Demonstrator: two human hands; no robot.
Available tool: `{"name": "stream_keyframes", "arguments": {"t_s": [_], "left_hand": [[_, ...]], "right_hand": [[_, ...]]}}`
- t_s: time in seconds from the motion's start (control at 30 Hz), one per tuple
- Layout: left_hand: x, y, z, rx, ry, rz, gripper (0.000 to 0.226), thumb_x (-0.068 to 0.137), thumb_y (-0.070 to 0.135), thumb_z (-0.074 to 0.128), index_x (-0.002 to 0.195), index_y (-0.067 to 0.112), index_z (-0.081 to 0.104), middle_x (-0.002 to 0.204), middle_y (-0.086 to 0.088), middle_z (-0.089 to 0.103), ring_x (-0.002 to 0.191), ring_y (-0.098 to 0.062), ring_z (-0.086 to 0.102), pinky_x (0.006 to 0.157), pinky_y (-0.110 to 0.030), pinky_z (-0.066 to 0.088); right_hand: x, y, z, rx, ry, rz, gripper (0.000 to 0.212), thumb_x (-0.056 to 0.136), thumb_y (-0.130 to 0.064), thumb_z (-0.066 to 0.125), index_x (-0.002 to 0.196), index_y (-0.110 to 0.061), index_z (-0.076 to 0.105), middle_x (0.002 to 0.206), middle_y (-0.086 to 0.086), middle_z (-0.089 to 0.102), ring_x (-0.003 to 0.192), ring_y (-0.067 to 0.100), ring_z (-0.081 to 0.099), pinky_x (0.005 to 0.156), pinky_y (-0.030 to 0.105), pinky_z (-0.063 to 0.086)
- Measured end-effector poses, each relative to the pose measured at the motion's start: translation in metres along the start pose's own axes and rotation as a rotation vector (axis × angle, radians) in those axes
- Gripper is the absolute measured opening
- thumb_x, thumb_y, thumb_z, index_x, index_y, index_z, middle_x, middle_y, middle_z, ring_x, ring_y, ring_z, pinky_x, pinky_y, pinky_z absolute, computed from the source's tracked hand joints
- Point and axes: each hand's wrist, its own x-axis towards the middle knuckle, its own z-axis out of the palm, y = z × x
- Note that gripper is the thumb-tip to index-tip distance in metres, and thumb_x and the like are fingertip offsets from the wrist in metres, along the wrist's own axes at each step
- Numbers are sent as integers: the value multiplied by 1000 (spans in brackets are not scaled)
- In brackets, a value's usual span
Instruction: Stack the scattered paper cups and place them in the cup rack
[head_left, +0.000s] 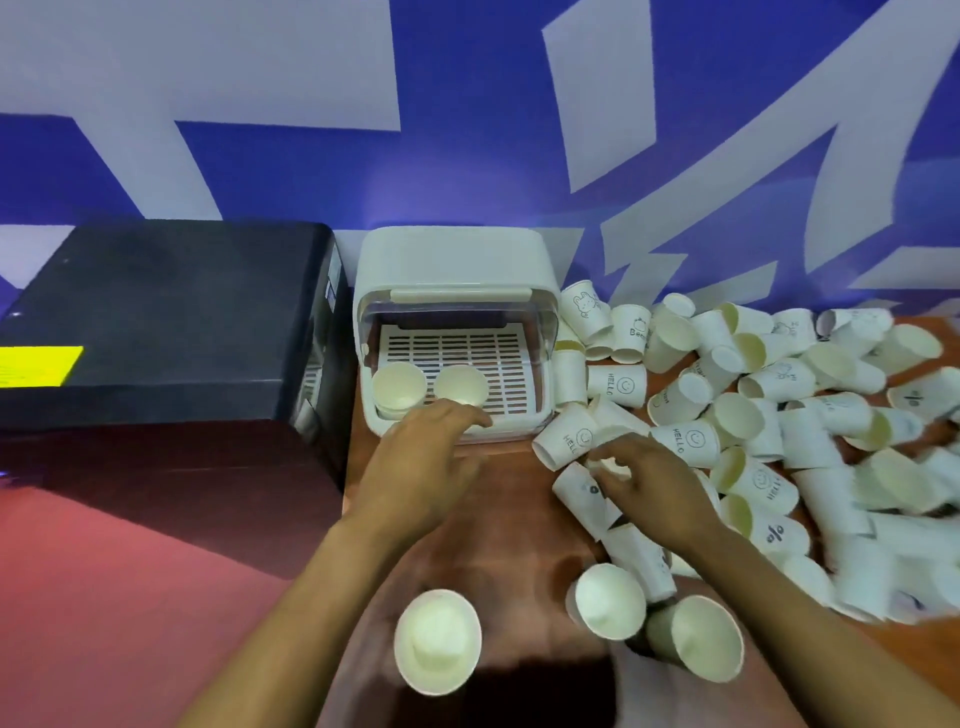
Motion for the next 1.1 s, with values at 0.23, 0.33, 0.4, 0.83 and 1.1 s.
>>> {"name": "stream_keyframes", "arguments": {"t_s": [0.23,0.33,0.4,0.83,1.1], "left_hand": [[-37,58,24,-105,-76,163,34,86,35,57,119,32,57,120,10,57,112,-13,50,97,-32,41],[-53,77,51,-153,-124,172,39,79,38,50,117,33,59,118,13,59,111,-11,52,96,-31,42],[-64,84,75,-168,-161,146,36,80,34,52,114,30,61,114,13,61,108,-10,54,93,-31,43],[-85,129,194,418,-255,-180,38,89,38,52,126,31,51,130,7,52,121,-19,47,94,-34,30],[-88,140,214,512,-221,-217,10,74,25,68,84,26,66,84,3,65,84,-23,64,67,-31,26]], "right_hand": [[-68,34,-5,96,88,86,15,89,-25,62,102,-21,68,100,-11,67,92,8,60,79,28,49],[-87,46,-6,80,57,112,16,88,-31,59,101,-25,67,100,-9,65,92,10,59,77,30,48],[-99,53,-9,81,44,68,22,85,-40,50,91,-28,67,92,-12,65,87,10,59,76,31,48],[-164,137,-13,-215,-136,-531,42,65,-60,57,92,-30,66,101,-9,63,84,13,60,64,26,49],[-169,172,0,-263,-188,-605,29,59,-33,77,85,-35,67,86,-19,61,73,6,59,59,20,47]]}}
